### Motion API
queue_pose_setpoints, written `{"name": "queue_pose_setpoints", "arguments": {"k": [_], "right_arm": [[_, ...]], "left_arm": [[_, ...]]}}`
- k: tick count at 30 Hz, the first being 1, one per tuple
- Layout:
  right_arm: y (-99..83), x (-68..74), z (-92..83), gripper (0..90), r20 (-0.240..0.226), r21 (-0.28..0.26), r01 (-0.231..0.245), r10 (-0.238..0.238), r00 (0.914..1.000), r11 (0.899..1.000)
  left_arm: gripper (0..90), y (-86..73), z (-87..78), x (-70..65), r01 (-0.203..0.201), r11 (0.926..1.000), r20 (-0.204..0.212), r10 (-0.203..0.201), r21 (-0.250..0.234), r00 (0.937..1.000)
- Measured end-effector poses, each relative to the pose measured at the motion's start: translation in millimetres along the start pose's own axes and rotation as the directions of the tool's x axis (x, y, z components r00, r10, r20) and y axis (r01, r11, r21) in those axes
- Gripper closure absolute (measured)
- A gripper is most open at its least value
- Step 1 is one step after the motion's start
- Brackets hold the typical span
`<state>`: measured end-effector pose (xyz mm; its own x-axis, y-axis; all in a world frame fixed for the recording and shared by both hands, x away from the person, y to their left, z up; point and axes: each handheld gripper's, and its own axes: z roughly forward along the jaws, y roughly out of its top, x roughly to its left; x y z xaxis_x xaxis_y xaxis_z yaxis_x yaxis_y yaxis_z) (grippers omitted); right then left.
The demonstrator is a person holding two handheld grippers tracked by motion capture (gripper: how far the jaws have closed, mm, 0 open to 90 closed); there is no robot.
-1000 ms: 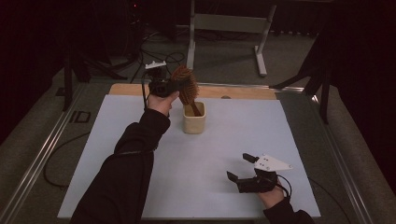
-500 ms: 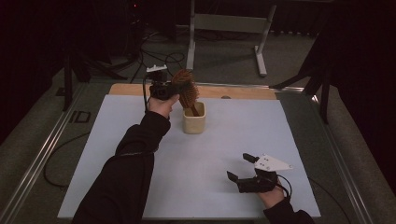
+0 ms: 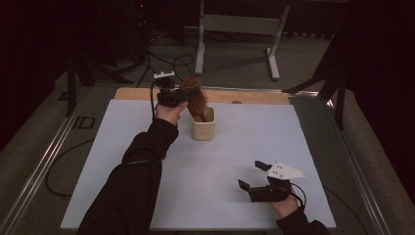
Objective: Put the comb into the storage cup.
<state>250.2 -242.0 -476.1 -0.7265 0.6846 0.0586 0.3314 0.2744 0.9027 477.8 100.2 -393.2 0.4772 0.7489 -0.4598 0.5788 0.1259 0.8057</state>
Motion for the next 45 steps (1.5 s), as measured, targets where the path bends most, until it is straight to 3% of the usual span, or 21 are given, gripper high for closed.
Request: {"name": "queue_pose_setpoints", "arguments": {"k": [8,18,27,29,36,39,41,45], "right_arm": [[-0.1,-0.1,0.3,9.0,0.001,0.002,0.001,-0.001,1.0000,1.000],[-0.3,0.4,0.8,9.0,-0.001,0.003,0.001,-0.001,1.0000,1.000],[-0.3,0.1,0.6,9.0,-0.002,0.002,0.001,-0.001,1.0000,1.000],[-0.5,-0.1,0.6,9.0,0.000,0.003,-0.001,0.001,1.0000,1.000],[-0.7,-0.5,0.7,9.0,0.002,0.004,-0.004,0.004,1.0000,1.000],[-0.9,-1.0,0.9,9.0,0.001,0.003,-0.008,0.008,1.0000,1.000],[-0.9,-1.1,1.0,9.0,0.000,0.003,-0.009,0.009,1.0000,1.000],[-1.1,-1.4,1.1,9.0,-0.002,0.004,-0.008,0.008,1.0000,1.000]], "left_arm": [[52.4,-3.5,2.0,5.2,0.014,0.9999,0.008,-0.014,0.003,0.9999],[48.4,-3.5,1.5,7.7,-0.005,1.0000,0.028,0.005,0.007,0.9996],[34.9,1.0,-1.9,8.6,-0.019,0.9998,0.019,0.019,0.008,0.9996],[27.5,1.7,-4.5,10.1,-0.032,0.9995,0.050,0.032,0.006,0.9982],[15.0,3.4,-10.4,10.3,-0.072,0.9974,0.056,0.072,-0.006,0.9958],[7.7,3.0,-10.5,9.9,-0.099,0.9950,0.064,0.097,0.013,0.9932],[2.2,2.6,-10.7,9.7,-0.109,0.9938,0.057,0.108,0.021,0.9925],[0.1,2.8,-12.7,8.4,-0.147,0.9886,0.044,0.145,0.034,0.9884]]}}
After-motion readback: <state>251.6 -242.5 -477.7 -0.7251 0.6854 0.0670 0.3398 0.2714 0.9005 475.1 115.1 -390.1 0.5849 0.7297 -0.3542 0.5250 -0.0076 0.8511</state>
